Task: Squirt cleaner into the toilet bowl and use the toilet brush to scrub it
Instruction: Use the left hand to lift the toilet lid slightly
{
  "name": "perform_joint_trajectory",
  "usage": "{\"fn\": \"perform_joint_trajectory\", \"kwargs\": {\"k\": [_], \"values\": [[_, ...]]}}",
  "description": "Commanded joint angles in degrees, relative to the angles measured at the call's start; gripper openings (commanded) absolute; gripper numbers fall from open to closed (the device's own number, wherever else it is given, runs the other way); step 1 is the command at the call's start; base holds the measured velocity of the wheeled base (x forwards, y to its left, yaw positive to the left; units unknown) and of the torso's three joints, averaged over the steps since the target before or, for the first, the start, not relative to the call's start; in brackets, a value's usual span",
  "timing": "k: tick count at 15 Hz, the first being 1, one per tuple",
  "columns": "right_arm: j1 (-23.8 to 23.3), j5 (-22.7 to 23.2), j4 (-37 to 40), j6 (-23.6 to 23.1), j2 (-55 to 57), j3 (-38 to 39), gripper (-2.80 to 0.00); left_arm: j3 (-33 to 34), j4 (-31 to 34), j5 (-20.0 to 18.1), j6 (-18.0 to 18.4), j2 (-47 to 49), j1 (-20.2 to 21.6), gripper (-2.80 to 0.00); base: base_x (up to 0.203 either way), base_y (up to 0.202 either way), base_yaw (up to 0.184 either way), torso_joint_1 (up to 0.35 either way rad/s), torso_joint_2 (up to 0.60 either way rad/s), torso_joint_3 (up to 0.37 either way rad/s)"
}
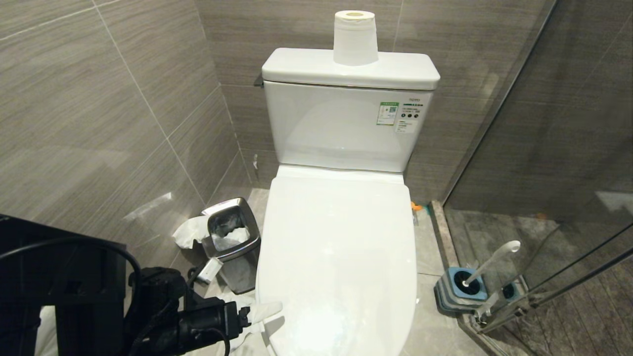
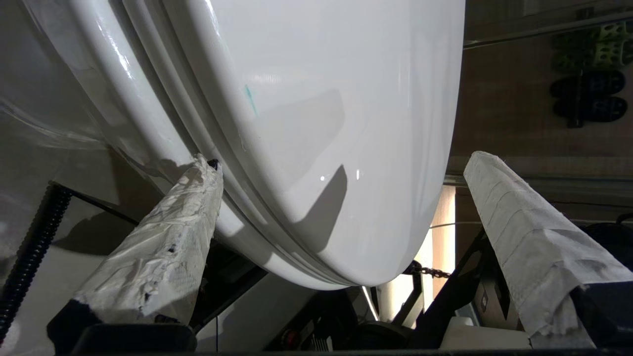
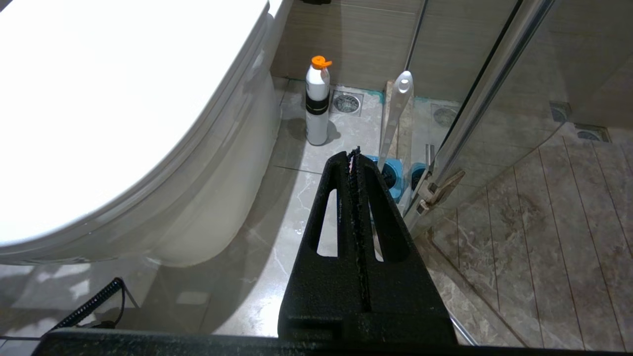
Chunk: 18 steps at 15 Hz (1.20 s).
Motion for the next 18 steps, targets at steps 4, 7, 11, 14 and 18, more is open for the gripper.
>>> {"fn": "perform_joint_trajectory", "kwargs": {"k": [4, 7, 11, 14, 18], "values": [[0.0, 0.0, 0.0, 0.0, 0.0, 0.0, -2.80, -0.1, -0.4, -0.3, 2.5, -1.4, -0.2, 0.00, 0.000, 0.000, 0.000, 0.000, 0.00, 0.000], [0.0, 0.0, 0.0, 0.0, 0.0, 0.0, -2.80, -0.3, -0.4, -0.1, 2.7, -3.2, -1.0, 0.00, 0.000, 0.000, 0.000, 0.000, 0.00, 0.000], [0.0, 0.0, 0.0, 0.0, 0.0, -0.1, -2.80, -0.2, -0.4, 2.8, 2.7, -5.1, -1.2, 0.00, 0.000, 0.000, 0.000, 0.000, 0.00, 0.000], [0.0, 0.0, 0.0, 0.0, 0.0, 0.0, -2.80, -0.4, -0.4, 4.2, 2.7, -6.5, -1.1, 0.00, 0.000, 0.000, 0.000, 0.000, 0.00, 0.000], [0.0, 0.0, 0.0, 0.0, 0.0, 0.0, -2.80, -0.1, -0.4, 7.3, 2.7, -8.0, -2.7, 0.00, 0.000, 0.000, 0.000, 0.000, 0.00, 0.000]]}}
